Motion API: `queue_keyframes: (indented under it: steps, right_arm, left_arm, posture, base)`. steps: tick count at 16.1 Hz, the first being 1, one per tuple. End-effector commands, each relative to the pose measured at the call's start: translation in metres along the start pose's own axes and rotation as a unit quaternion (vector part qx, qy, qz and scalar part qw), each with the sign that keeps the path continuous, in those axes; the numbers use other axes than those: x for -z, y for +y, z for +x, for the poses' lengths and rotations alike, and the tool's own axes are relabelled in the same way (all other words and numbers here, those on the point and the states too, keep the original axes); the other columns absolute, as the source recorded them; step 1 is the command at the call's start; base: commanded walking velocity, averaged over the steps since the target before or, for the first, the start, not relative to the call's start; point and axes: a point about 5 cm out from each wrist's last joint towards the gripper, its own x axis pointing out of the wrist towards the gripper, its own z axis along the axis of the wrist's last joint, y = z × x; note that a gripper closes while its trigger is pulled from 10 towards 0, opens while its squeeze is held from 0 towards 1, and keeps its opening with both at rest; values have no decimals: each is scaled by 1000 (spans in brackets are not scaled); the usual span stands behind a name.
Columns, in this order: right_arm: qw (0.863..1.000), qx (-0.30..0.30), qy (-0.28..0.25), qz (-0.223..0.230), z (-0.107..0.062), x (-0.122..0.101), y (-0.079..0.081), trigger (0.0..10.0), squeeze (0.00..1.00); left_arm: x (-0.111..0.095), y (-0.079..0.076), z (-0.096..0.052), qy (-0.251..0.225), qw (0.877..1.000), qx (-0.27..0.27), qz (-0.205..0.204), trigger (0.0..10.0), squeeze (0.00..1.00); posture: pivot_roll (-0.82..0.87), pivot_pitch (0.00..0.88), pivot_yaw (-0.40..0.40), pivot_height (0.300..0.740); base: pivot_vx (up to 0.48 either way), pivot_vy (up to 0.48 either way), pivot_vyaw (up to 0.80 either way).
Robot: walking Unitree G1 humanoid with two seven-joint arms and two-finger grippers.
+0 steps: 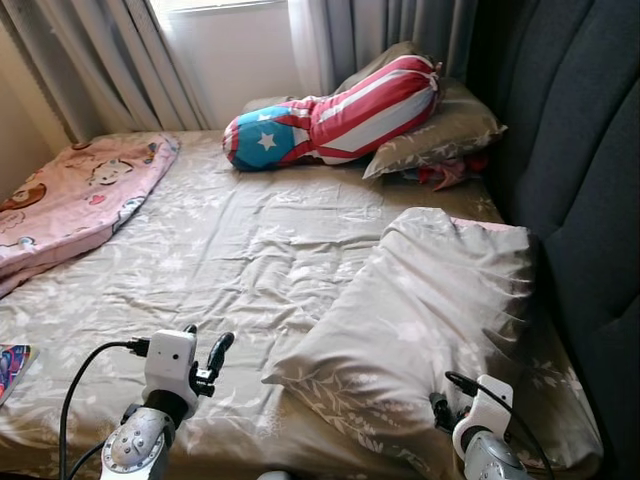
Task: Clean up the room
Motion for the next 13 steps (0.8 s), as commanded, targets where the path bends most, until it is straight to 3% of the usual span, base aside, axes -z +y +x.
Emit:
queue_keyframes:
  steps: [1, 3, 4, 5, 13]
  right_arm:
    - [997, 0, 76, -8, -5, 34, 3, 10000, 0]
    - [996, -20, 83, 2, -5, 37, 10, 10000, 0]
    - [996, -29, 85, 5, -5, 38, 15, 4275, 0]
    - [996, -32, 85, 7, -5, 38, 17, 0, 0]
    - [995, -42, 88, 2, -6, 41, 17, 0, 0]
  left_arm:
    - [-5, 2, -1, -2, 1000, 0, 3, 10000, 0]
    - [-6, 1, -2, -1, 1000, -1, 2, 10000, 0]
    - [-7, 1, -3, -1, 1000, -2, 2, 10000, 0]
    - [-7, 1, -4, -1, 1000, -2, 2, 10000, 0]
    - [-7, 1, -6, 5, 1000, -6, 0, 10000, 0]
  posture:
    - [133, 17, 100, 660]
    - [140, 23, 97, 660]
    - [142, 24, 95, 660]
    - [145, 25, 94, 660]
    - [142, 34, 89, 660]
  base:
    - [0, 0, 0]
    - [0, 0, 0]
    - [0, 0, 0]
    - [0, 0, 0]
    - [0, 0, 0]
